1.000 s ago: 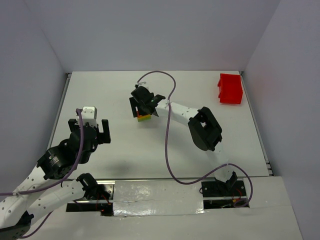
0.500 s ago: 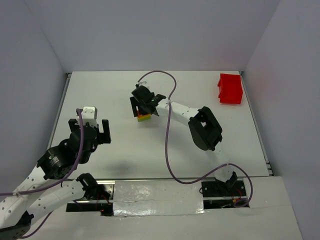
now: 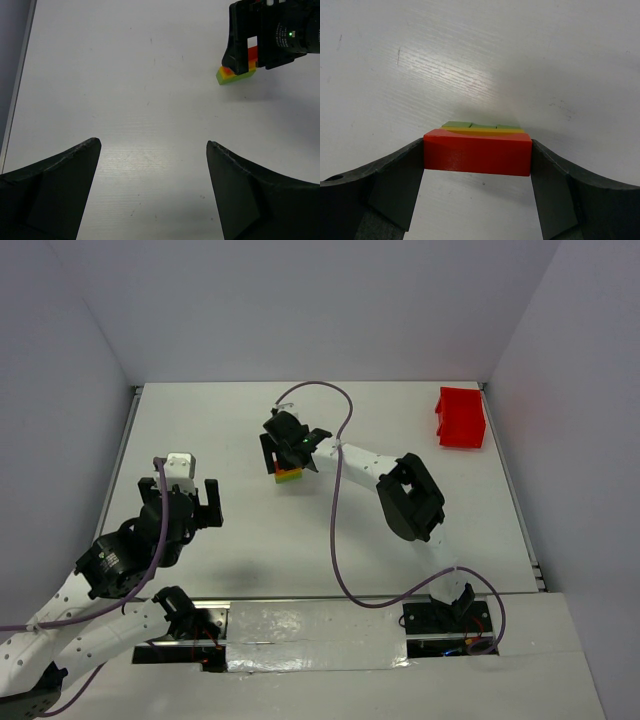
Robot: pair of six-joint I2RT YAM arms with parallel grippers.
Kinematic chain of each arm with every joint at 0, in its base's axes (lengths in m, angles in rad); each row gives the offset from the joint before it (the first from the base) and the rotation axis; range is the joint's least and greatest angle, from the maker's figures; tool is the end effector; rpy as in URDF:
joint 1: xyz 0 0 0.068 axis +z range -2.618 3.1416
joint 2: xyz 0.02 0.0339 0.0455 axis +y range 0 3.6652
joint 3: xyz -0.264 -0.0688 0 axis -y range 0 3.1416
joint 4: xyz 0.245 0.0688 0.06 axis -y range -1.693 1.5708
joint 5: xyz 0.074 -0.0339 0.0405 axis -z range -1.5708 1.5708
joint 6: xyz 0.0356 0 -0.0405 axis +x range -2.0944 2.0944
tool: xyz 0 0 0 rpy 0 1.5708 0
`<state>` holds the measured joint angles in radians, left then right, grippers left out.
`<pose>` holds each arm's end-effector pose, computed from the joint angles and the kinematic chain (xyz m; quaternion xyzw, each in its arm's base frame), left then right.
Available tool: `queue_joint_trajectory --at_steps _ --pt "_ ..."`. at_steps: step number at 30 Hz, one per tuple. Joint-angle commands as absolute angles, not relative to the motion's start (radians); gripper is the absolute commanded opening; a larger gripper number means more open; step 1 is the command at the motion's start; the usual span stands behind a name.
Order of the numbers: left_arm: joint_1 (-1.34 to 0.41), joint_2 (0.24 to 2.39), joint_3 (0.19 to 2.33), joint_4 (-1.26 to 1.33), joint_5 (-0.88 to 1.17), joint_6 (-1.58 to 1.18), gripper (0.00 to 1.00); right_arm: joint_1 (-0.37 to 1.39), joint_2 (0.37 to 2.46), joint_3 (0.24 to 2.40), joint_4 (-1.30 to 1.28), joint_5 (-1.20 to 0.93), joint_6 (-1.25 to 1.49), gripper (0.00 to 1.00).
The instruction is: Build the wood block tower
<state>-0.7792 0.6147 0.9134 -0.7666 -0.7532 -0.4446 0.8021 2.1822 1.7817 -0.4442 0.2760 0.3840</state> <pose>0.0954 -0.0600 0.3501 -0.0581 0.8131 -0.0235 0.5787 0.3493 0.3472 0.2085 -0.1444 0.9159 0.0900 0.3636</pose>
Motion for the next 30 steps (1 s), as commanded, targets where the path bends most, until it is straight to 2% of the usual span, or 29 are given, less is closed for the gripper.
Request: queue_joint_trajectory --at_steps 1,30 --pt "-0.772 0.611 0.910 -0.723 -0.752 -0.423 0.99 0.798 2.178 1.798 -0.436 0.281 0.379 0.74" --pt "-0.770 0.607 0.910 -0.721 -0.750 -0.422 0.99 0.796 2.195 1.784 -0.433 0.273 0.367 0.75"
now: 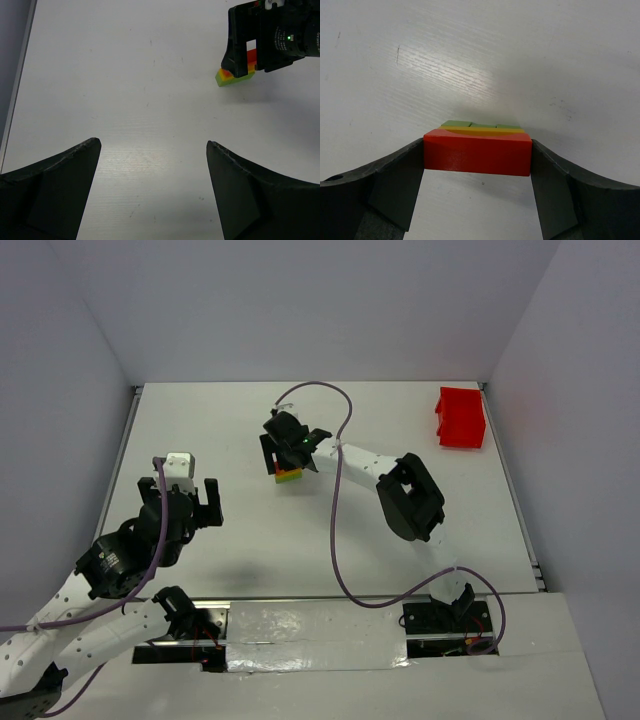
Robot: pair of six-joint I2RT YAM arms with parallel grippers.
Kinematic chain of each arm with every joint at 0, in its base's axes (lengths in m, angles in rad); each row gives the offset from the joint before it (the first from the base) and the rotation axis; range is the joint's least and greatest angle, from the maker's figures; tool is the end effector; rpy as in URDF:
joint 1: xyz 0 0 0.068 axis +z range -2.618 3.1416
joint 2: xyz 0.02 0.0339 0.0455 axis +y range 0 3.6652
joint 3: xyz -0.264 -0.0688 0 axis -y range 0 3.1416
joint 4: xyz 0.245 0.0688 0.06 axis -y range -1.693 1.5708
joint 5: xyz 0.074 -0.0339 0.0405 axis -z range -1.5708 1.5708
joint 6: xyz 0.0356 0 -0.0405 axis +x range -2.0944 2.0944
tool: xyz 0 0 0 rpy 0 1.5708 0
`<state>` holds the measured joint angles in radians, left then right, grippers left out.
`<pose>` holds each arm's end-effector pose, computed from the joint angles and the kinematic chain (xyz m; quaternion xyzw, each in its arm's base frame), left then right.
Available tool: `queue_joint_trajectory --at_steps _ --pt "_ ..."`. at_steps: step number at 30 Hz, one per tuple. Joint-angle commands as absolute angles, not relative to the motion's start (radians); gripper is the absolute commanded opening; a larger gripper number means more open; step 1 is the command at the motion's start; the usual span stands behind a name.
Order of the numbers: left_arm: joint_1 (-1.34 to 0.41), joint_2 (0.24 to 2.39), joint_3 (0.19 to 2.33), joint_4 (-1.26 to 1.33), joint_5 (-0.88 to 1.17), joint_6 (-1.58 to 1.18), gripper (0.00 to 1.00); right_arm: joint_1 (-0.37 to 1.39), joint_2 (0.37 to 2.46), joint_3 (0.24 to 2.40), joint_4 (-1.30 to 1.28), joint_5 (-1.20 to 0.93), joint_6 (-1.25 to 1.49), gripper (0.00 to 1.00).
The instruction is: Build the wood block tower
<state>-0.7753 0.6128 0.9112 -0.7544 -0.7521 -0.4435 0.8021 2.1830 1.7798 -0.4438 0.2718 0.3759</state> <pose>0.0958 -0.0599 0.3507 -0.0612 0.8106 -0.0261 0.5818 0.3491 0.3472 0.2075 -0.1491 0.9158 0.0895 0.3621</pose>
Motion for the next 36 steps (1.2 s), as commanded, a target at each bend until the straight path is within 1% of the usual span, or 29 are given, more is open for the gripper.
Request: queue_joint_trajectory --at_steps 1,11,12,16,18,24,30,36 --pt "-0.770 0.606 0.910 -0.721 -0.750 -0.422 0.99 0.796 2.195 1.783 -0.431 0.272 0.368 0.75" --pt "-0.769 0.609 0.908 -0.719 -0.746 -0.420 0.99 0.798 2.195 1.778 -0.426 0.264 0.367 0.75" --pt "-0.769 0.609 0.908 -0.719 -0.747 -0.420 0.99 0.796 2.197 1.776 -0.425 0.264 0.367 0.77" --pt "-0.767 0.607 0.910 -0.719 -0.744 -0.420 0.99 0.796 2.195 1.775 -0.425 0.265 0.364 0.78" --pt "-0.767 0.607 0.908 -0.719 -0.742 -0.420 1.00 0.796 2.197 1.775 -0.425 0.265 0.362 0.81" --pt "-0.767 0.607 0.908 -0.718 -0.739 -0.419 0.99 0.796 2.207 1.781 -0.430 0.268 0.359 0.82" --pt "-0.765 0.607 0.908 -0.716 -0.736 -0.417 0.99 0.798 2.210 1.784 -0.428 0.264 0.357 0.87" --pt "-0.765 0.607 0.907 -0.715 -0.735 -0.414 1.00 0.796 2.212 1.787 -0.433 0.267 0.359 0.88"
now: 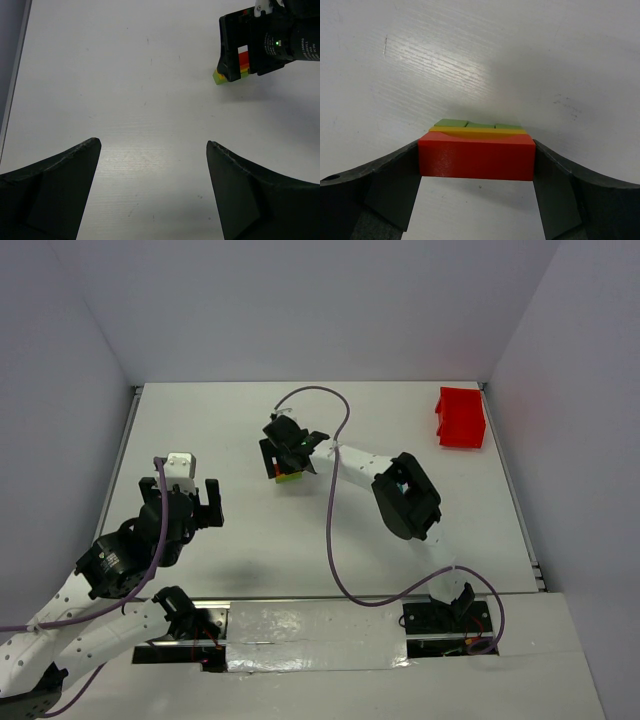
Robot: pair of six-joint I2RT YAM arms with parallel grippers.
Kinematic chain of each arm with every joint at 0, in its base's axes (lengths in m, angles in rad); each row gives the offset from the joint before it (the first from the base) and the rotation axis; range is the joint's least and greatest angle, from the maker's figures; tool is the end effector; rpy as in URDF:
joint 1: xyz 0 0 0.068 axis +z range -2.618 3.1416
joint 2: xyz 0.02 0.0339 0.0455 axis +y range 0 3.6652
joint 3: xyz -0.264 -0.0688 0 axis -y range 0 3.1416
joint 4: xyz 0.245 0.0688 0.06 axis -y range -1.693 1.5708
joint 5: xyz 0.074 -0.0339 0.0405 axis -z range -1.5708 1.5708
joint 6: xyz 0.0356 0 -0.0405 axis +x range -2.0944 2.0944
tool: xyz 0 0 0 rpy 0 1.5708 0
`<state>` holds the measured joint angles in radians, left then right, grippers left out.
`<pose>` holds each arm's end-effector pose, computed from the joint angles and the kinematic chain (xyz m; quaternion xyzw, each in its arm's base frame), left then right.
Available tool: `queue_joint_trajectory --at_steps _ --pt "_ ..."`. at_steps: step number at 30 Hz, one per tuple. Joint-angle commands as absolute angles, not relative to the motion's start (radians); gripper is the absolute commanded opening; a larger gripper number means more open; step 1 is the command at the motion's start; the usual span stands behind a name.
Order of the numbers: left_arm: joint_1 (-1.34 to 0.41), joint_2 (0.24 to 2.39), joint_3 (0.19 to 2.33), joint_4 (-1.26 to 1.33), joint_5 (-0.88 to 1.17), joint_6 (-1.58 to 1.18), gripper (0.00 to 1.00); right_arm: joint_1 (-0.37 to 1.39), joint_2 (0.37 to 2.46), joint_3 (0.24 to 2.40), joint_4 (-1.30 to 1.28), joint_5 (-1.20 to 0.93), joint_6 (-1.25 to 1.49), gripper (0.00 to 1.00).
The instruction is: Build the wood block tower
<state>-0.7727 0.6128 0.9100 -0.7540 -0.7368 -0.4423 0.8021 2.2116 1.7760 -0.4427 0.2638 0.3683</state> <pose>0.0960 -0.0602 0.3502 -0.0576 0.8124 -0.0305 0.5794 0.3504 0.3490 0.1927 -0.1571 0.9202 0.0827 0.3488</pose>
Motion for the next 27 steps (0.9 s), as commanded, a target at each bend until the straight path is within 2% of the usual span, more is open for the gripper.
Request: queue_joint_trajectory --at_steps 1,3,6,7,16,27 --pt "-0.765 0.606 0.908 -0.715 -0.733 -0.413 1.00 0.798 2.210 1.787 -0.433 0.267 0.359 0.88" --pt "-0.765 0.609 0.908 -0.715 -0.733 -0.414 1.00 0.798 2.207 1.789 -0.434 0.268 0.359 0.88" --pt "-0.765 0.611 0.908 -0.712 -0.732 -0.411 1.00 0.796 2.203 1.789 -0.434 0.268 0.359 0.93" --pt "-0.765 0.611 0.907 -0.713 -0.732 -0.411 1.00 0.798 2.200 1.789 -0.433 0.268 0.359 1.00" --pt "-0.764 0.614 0.908 -0.713 -0.724 -0.410 1.00 0.796 2.183 1.796 -0.430 0.238 0.360 1.00" --pt "-0.764 0.603 0.908 -0.715 -0.732 -0.414 1.00 0.779 2.054 1.750 -0.428 0.218 0.354 1.00"
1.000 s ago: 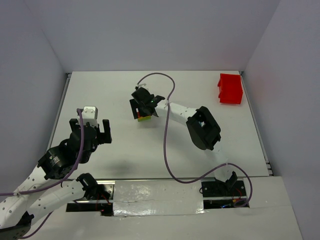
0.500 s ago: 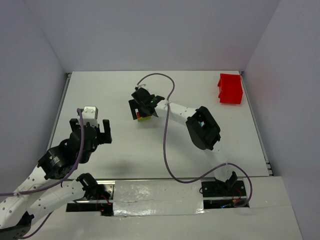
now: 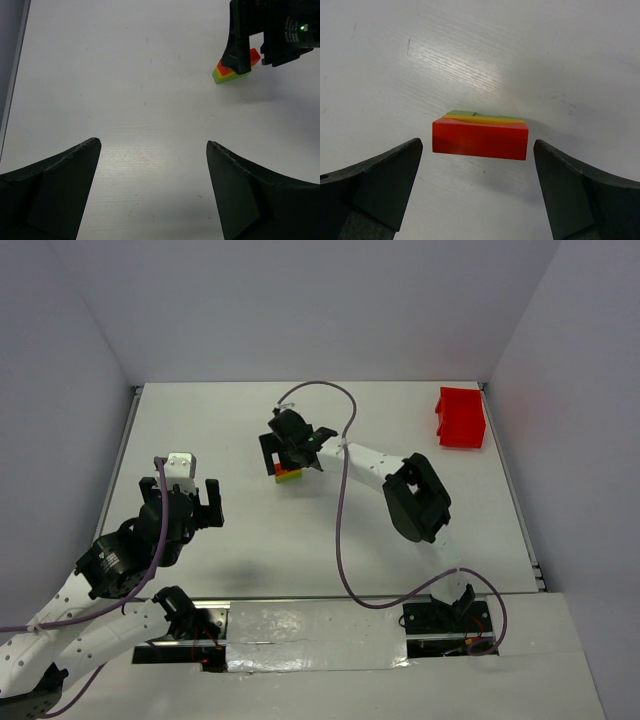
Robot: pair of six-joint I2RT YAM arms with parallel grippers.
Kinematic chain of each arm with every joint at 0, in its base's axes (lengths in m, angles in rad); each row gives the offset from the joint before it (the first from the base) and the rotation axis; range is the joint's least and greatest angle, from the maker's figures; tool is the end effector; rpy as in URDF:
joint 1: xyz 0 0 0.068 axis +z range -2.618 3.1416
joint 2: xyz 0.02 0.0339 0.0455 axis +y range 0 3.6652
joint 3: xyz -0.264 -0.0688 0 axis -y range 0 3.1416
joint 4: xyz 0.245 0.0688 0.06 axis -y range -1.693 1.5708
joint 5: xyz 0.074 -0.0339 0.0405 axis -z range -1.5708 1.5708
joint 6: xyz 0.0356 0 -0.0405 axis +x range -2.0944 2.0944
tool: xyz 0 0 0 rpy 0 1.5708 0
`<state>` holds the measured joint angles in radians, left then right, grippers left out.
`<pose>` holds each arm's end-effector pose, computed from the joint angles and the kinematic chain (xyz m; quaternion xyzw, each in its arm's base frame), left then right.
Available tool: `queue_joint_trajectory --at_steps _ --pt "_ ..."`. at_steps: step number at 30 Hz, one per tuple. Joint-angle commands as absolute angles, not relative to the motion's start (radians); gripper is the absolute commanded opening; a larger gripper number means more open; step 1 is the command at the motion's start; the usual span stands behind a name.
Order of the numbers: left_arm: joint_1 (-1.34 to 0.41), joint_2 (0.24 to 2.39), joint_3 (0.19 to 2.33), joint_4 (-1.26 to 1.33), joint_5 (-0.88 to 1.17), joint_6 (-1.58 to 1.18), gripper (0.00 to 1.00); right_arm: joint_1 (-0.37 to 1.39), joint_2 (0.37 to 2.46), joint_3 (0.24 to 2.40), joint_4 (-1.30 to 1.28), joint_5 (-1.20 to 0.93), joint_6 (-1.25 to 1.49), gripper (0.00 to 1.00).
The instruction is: Build the wood block tower
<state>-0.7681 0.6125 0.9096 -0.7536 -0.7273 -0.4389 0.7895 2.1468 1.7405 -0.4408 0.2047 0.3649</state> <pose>0.0963 -0.0601 0.3500 -0.0556 0.8134 -0.0319 0.5782 0.3464 0.3390 0.2116 -0.1607 0.9171 0.1121 0.3472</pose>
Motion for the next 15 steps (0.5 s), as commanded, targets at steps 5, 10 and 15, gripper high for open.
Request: queue_joint_trajectory --at_steps 5,10,15 --pt "-0.762 0.604 0.908 -0.716 -0.733 -0.416 1.00 0.753 2.048 1.761 -0.475 0.235 0.354 1.00" --pt "-0.761 0.607 0.908 -0.719 -0.745 -0.419 0.99 0.712 1.901 1.626 -0.462 0.265 0.365 1.00" --pt "-0.759 0.621 0.905 -0.721 -0.758 -0.430 0.99 0.574 1.674 1.300 -0.347 0.114 0.396 1.00"
